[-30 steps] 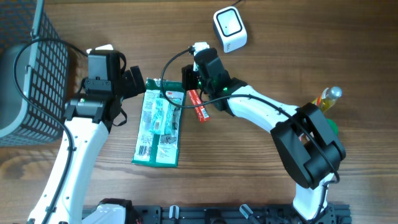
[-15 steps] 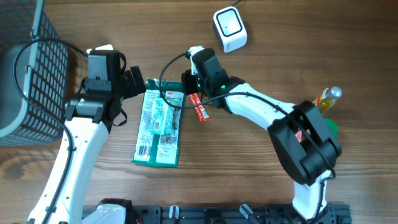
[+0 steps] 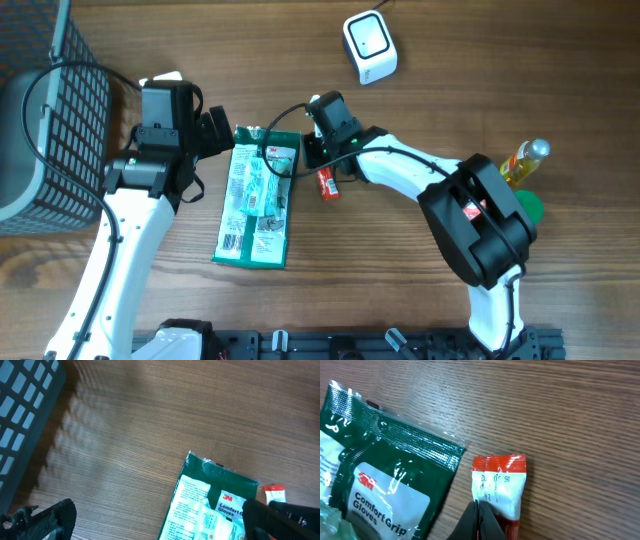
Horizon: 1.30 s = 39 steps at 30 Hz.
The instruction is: Scan the item barcode
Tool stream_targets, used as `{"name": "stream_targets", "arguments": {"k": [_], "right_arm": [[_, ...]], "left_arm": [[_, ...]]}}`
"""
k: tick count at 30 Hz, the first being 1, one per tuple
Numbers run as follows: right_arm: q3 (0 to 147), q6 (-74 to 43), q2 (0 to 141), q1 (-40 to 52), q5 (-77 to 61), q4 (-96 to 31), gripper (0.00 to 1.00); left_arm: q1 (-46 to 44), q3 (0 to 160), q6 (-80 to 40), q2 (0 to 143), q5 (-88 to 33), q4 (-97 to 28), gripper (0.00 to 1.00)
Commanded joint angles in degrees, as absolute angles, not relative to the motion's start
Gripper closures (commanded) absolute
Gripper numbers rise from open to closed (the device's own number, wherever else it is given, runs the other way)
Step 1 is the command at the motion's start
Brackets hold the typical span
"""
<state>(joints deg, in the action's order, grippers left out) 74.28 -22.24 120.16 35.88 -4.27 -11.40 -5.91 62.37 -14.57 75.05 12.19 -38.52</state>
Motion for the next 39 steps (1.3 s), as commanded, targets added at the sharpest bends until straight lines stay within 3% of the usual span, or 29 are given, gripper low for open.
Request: {"name": "stream_targets", "arguments": {"k": [1, 8, 15, 18, 21, 33, 37, 39], "right_arm": [[74.7, -23.8, 119.5, 36.0, 3.6, -16.3, 0.96], [74.7, -32.1, 112.3, 35.2, 16.0, -38.4, 0.96], [74.7, -33.4, 111.1, 32.9, 8.5, -54.0, 0.96], [74.7, -20.3, 110.7, 32.9, -11.5, -55.0, 0.89], [74.7, -20.0, 110.7, 33.1, -18.2, -56.3, 0.87], [70.1, -21.8, 110.7, 39.8, -10.6, -52.8, 0.92], [69.7, -21.8, 110.7, 40.3, -9.0, -45.6, 0.91], [69.7, -21.0, 110.7, 40.3, -7.1, -38.3, 0.86]], "left_arm": [[-5.7, 63.0, -15.5, 74.9, 12.5, -38.3, 0.0], [-5.7, 63.0, -15.5, 74.9, 12.5, -38.3, 0.0], [-5.7, 63.0, -15.5, 74.9, 12.5, -38.3, 0.0], [-5.7, 63.0, -15.5, 74.9, 12.5, -38.3, 0.0], [-5.7, 63.0, -15.5, 74.9, 12.5, -38.3, 0.0], [-5.7, 63.0, -15.5, 74.9, 12.5, -38.3, 0.0], [-5.7, 63.0, -15.5, 74.9, 12.5, -38.3, 0.0], [-5.7, 63.0, -15.5, 74.9, 12.5, -38.3, 0.0]]}}
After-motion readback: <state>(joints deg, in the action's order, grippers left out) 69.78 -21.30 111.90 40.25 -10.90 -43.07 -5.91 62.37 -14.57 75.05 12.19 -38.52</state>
